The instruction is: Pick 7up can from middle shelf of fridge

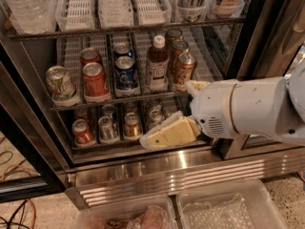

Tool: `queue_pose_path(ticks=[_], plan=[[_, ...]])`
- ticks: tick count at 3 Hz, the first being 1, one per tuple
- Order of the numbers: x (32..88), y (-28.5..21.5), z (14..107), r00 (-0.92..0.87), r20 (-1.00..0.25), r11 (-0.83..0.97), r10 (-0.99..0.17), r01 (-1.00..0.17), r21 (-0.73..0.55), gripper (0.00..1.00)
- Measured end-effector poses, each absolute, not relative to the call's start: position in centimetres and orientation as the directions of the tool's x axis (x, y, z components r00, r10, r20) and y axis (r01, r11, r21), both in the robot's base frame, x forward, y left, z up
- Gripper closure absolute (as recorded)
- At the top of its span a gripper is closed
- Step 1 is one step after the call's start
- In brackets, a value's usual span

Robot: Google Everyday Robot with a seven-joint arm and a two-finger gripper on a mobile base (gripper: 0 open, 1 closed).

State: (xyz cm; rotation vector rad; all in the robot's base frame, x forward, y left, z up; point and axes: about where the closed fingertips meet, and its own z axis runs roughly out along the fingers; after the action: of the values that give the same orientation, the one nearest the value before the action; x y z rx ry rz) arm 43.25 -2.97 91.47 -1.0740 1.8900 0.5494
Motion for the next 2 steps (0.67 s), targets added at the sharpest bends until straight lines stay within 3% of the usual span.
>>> queue_pose_path(ticks=[2], plan=[[46.4, 5.5, 86.3, -0.232, -0.913, 0.512, -0.336, -0.858, 0.03, 0.0]])
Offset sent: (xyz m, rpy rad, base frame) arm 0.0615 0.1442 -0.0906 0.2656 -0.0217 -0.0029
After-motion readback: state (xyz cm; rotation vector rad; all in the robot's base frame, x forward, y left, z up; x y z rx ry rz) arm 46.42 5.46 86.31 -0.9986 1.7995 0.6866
